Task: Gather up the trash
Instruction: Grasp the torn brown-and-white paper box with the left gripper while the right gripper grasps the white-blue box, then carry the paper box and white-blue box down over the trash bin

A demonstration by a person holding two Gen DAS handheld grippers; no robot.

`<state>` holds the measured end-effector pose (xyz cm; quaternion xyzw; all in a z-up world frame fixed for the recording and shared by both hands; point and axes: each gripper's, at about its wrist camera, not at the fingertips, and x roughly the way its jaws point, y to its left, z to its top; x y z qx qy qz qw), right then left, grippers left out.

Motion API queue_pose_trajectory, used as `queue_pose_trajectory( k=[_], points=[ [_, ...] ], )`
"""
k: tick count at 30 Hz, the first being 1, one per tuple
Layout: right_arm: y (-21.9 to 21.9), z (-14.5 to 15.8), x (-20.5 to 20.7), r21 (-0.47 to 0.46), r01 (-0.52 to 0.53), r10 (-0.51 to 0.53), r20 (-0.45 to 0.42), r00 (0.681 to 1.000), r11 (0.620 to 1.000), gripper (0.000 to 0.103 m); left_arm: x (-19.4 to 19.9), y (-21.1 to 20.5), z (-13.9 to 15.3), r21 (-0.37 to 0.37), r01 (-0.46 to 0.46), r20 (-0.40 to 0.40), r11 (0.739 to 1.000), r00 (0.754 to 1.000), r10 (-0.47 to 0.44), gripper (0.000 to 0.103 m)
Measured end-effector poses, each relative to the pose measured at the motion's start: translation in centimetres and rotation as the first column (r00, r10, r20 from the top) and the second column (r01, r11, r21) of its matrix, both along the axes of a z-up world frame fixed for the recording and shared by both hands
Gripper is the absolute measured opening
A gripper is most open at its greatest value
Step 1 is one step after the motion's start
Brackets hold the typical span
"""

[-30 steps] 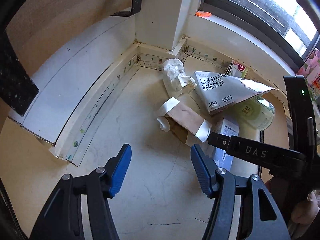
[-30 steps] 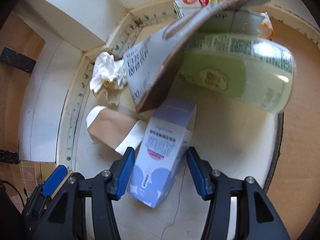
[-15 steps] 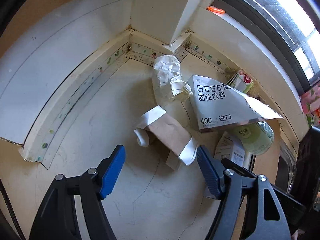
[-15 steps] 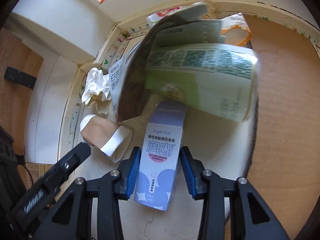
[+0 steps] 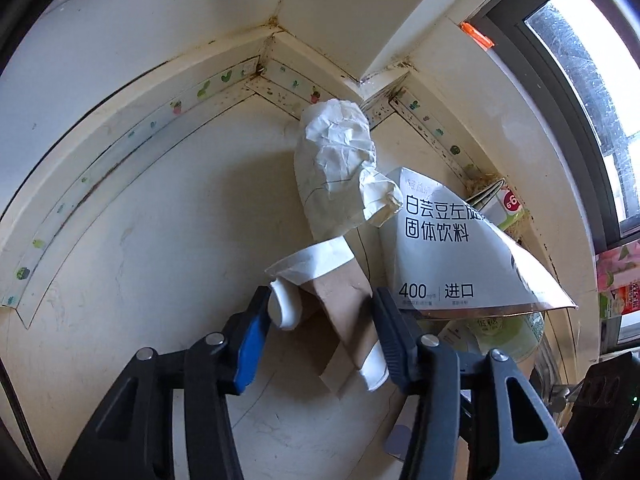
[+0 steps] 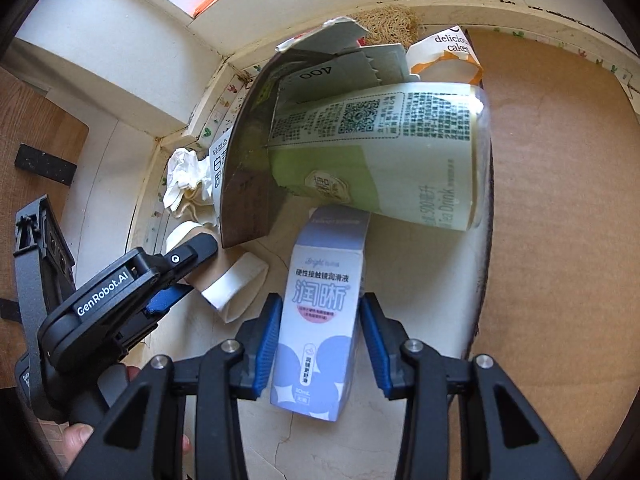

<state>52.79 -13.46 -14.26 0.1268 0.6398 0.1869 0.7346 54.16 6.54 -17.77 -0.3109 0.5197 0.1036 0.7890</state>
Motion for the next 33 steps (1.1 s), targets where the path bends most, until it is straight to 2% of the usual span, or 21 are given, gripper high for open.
queue_pose_trajectory(
  k=[4,7,15,22,33],
  points=[
    [-0.1,0.1,-0.2,0.003,-0.011,0.011,-0.002,1.000,1.000,0.040,-0.6,-0.4,0.6,0.050,0.012,0.020,0.999,1.000,-0.013,0.040],
    [0.2,0.1,-0.9,0.002,-0.018,0.018,-0.001,1.000,1.000,0.040,-1.6,-0.5,1.2,0.055,0.033,0.035,0.998,0.999,-0.035,0.038],
    [0.7,1.2,-4.4,0.008,-0.041,0.041,0.007,0.999,0.999,0.040,-7.2,-1.4,4.6,0.135,0.148,0.049,0.980,0.987,-0.156,0.036],
    [0.5,3.3,-9.5,-0.001,-0.028,0.028,0.026,0.999,1.000,0.039,-13.6,-1.9,6.9,0.136,0.228,0.052,0.964,0.970,-0.237,0.036],
    [0.2,5.2,-20.0,-0.021,0.021,-0.019,0.070,0.997,1.000,0.039,-23.8,-3.1,9.0,0.179,0.365,0.069,0.914,0.922,-0.381,0.036]
  ],
)
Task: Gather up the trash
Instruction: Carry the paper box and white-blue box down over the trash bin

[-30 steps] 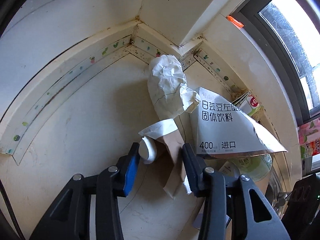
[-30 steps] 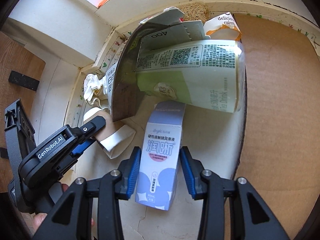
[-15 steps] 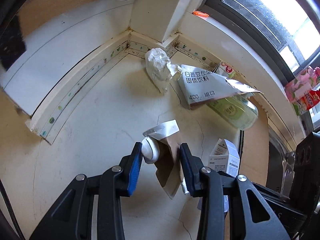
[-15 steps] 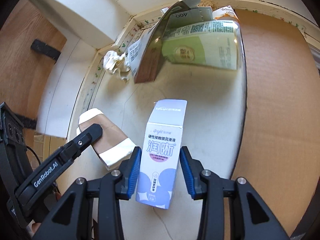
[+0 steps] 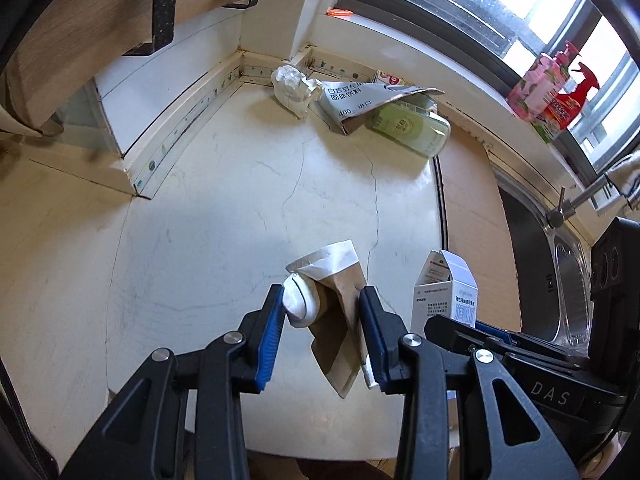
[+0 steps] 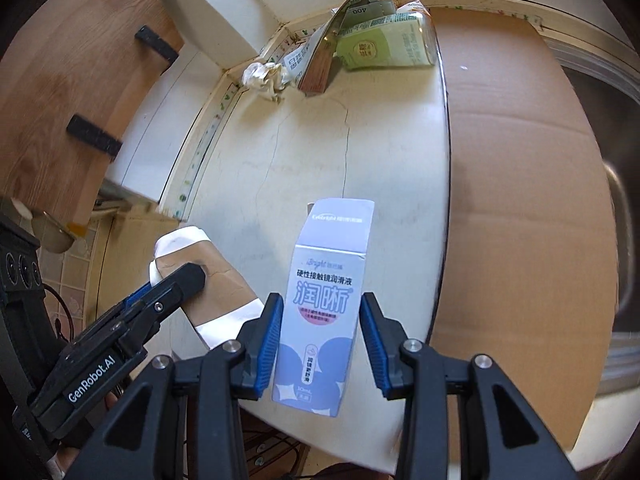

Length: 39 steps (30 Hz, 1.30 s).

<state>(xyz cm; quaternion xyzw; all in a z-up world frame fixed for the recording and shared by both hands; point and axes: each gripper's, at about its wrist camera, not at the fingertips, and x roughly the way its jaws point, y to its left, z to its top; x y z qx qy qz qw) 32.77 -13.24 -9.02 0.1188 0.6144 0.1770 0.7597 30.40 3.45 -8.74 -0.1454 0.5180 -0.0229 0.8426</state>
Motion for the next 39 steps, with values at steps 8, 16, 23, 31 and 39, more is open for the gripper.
queue_pose_trajectory(
  k=[8,16,23,31,39],
  points=[
    [0.8,1.3,-7.6,-0.032,0.018,-0.017,0.052,0.999,0.999,0.039,-6.4,-0.2,0.0,0.032,0.054,0.008,0.998,0.999,-0.054,0.036],
    [1.0,2.1,-14.8,-0.064,0.074,-0.067,0.110,0.992,0.995,0.039,-12.4,0.2,0.9,0.061,0.098,0.045,0.993,0.994,-0.101,0.036],
    [0.6,1.8,-20.2,-0.075,0.130,-0.121,0.114,0.986,0.989,0.039,-16.2,-0.9,0.7,0.090,0.155,0.048,0.984,0.986,-0.160,0.036],
    [-0.5,-1.0,-23.9,-0.109,0.149,-0.145,0.046,0.988,0.983,0.039,-18.5,-3.1,-2.8,0.104,0.198,-0.006,0.975,0.980,-0.199,0.036],
    [-2.0,-7.4,-24.8,-0.142,0.124,-0.133,-0.050,0.990,0.982,0.039,-19.6,-3.8,-9.9,0.087,0.176,-0.118,0.981,0.979,-0.165,0.036]
  ],
)
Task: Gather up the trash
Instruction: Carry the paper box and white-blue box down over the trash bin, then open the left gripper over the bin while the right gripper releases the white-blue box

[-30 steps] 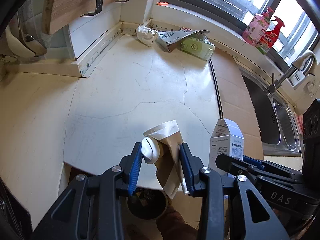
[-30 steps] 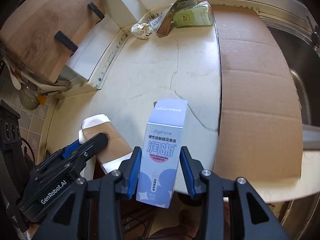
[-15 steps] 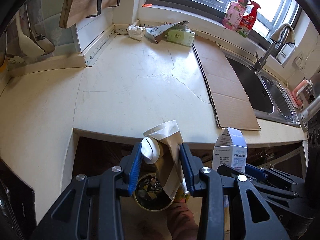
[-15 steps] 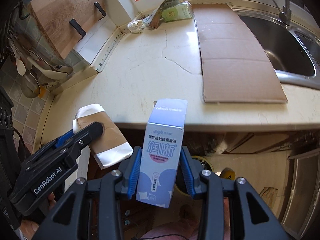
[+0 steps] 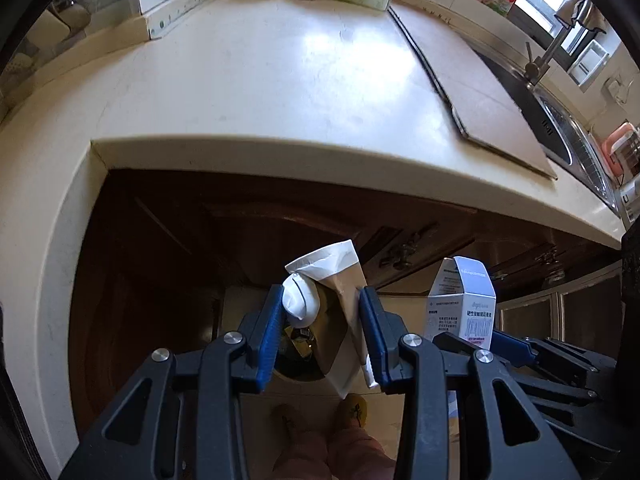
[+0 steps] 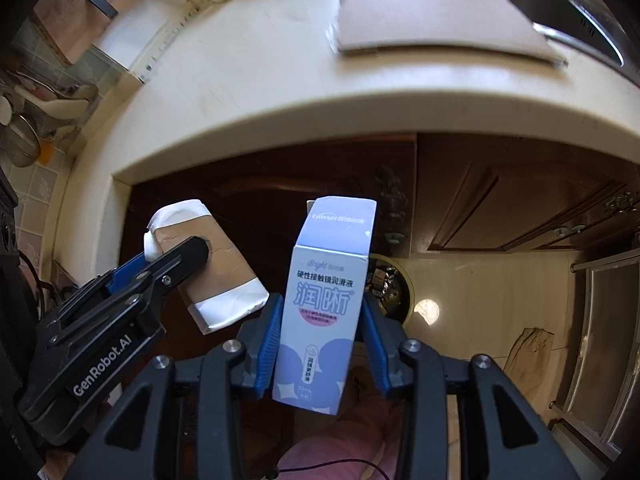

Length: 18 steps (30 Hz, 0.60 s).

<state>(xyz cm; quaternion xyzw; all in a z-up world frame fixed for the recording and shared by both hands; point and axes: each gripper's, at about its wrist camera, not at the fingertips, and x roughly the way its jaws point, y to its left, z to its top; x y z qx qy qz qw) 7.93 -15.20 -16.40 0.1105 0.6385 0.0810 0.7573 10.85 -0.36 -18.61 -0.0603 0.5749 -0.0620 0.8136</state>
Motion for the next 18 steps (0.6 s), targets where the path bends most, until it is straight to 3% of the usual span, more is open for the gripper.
queue_pose_trajectory(
  k=[8,18],
  points=[
    [-1.4,-10.3,-0.3,-0.035,-0.053,0.049,-0.105,0.993,0.998,0.039,-1.0,-0.5,-10.3,0.013,-0.049,-0.112,0.999,0.992,0.051,0.036],
    [-2.4,-24.5,-0.3,-0.016,-0.109,0.103,-0.193,0.976,0.994,0.038,-1.2,0.4,-25.8,-0.002,-0.076,-0.205,0.997,0.976,0.074,0.037]
  ],
)
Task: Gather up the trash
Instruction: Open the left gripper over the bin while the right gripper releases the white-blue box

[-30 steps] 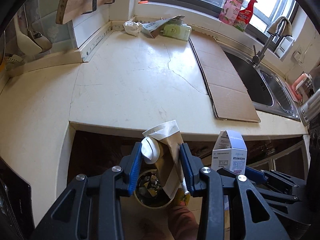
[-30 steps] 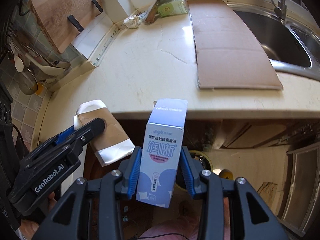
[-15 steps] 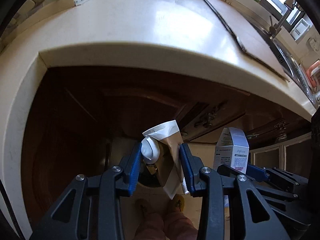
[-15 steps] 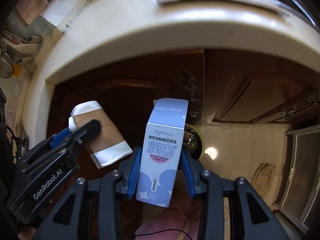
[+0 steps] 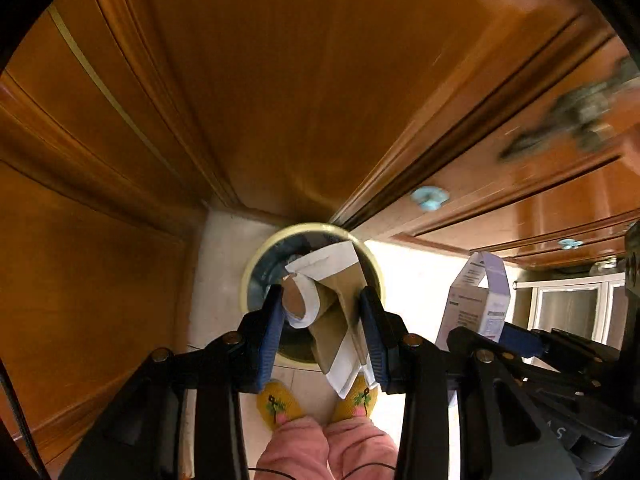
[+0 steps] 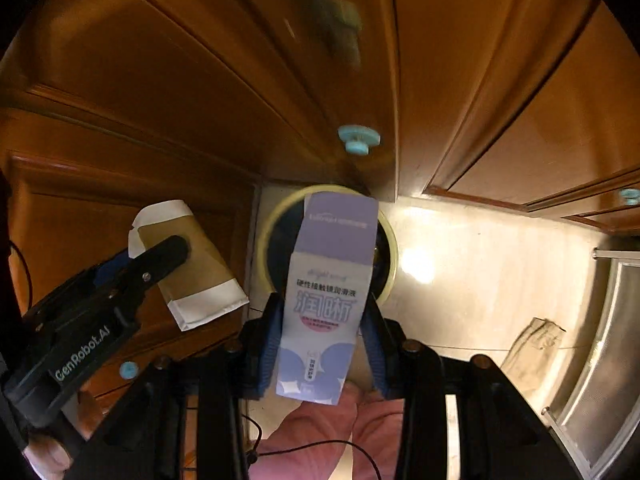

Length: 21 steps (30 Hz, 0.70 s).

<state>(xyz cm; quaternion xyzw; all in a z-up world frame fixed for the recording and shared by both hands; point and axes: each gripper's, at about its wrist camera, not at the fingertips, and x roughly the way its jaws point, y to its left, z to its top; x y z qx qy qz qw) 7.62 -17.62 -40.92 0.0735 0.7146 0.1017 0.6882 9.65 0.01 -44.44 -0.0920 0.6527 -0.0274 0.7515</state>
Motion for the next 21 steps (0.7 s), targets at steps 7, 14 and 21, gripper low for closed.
queue_pose_trajectory(
  k=[7,14,21],
  points=[
    [0.5,-8.7,0.7,0.008,-0.009,0.010,-0.051,0.999,1.000,0.040,1.0,1.1,-8.1,0.022,0.040,-0.066,0.999,0.997,-0.038,0.043],
    [1.9,-12.8,1.2,-0.010,-0.009,0.008,-0.093,0.996,1.000,0.050,1.5,3.5,-12.2,0.088,0.049,-0.132,0.995,0.990,-0.037,0.075],
    [2.1,-12.1,0.6,-0.007,-0.034,0.033,-0.096,0.995,0.999,0.050,1.2,3.9,-11.6,0.110,0.056,-0.124,0.992,0.991,-0.042,0.081]
  ],
)
